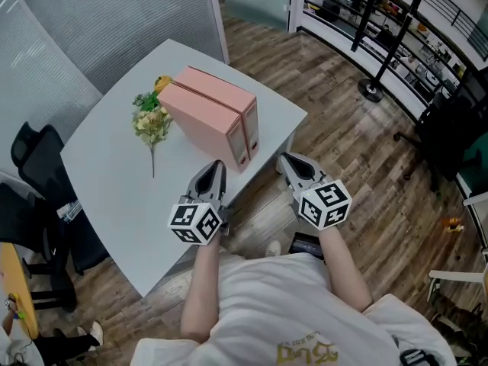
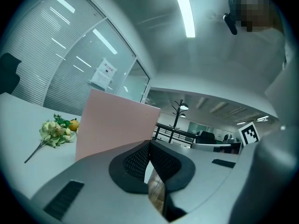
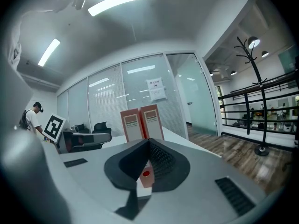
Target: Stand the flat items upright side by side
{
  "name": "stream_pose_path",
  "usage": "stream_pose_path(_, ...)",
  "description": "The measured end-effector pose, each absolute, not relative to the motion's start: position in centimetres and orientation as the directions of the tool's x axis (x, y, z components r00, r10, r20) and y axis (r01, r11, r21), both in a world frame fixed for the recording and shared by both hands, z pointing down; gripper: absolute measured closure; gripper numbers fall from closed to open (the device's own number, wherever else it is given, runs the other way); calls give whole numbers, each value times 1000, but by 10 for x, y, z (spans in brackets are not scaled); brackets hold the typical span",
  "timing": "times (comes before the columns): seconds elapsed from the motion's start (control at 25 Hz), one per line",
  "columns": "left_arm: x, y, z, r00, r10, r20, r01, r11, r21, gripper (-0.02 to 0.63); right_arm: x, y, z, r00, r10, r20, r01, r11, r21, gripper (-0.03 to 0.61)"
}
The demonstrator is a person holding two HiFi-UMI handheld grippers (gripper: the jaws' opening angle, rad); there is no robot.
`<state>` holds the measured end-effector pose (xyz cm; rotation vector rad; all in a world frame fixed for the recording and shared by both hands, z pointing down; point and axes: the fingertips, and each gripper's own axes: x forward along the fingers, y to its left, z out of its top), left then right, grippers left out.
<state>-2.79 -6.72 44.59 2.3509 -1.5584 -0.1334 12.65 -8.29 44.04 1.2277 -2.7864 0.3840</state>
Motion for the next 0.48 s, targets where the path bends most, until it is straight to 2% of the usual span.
stream_pose_path(0.48, -26, -68, 446, 399, -911, 104, -884, -352, 307, 607, 130, -87, 441, -677, -717, 169, -736, 648, -198, 563)
